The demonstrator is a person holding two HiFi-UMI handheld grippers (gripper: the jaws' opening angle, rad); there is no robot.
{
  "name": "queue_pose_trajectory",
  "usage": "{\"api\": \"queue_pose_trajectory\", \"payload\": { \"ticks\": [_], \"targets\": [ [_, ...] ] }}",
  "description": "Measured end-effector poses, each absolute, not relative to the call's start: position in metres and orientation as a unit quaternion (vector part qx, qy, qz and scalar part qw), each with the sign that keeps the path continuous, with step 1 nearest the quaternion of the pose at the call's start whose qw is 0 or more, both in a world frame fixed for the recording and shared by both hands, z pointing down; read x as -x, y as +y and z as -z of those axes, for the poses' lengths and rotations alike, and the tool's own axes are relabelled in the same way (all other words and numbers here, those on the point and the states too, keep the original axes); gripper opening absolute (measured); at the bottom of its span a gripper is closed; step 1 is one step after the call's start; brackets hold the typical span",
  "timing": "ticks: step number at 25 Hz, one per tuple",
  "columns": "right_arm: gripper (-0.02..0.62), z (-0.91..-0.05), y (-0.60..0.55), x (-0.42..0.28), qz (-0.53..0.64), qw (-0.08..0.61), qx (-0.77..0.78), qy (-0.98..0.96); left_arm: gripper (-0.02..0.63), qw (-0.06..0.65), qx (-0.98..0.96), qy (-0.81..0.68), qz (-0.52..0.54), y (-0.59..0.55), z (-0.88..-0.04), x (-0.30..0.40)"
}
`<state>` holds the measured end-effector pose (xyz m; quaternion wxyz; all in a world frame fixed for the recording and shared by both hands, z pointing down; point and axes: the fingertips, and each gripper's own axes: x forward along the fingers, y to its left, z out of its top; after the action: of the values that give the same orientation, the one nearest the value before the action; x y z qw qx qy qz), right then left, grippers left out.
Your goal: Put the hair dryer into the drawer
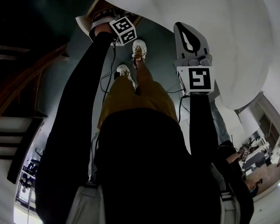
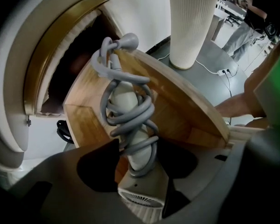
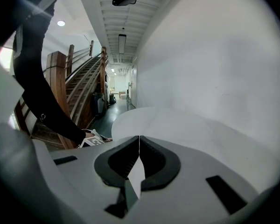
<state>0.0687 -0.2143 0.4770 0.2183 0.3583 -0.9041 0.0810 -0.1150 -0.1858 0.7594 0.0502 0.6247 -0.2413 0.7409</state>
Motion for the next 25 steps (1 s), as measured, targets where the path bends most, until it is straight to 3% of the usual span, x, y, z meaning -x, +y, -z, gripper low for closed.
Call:
{"api": "queue_pose_trajectory", "payload": {
  "ticks": [25],
  "targets": [
    [0.026, -0.405, -0.242, -0.029, -0.051, 0.142, -0.356, -0.922, 0.27, 0.047, -0.642, -0.31, -0.7, -0.173, -0.649, 0.12]
  ]
}}
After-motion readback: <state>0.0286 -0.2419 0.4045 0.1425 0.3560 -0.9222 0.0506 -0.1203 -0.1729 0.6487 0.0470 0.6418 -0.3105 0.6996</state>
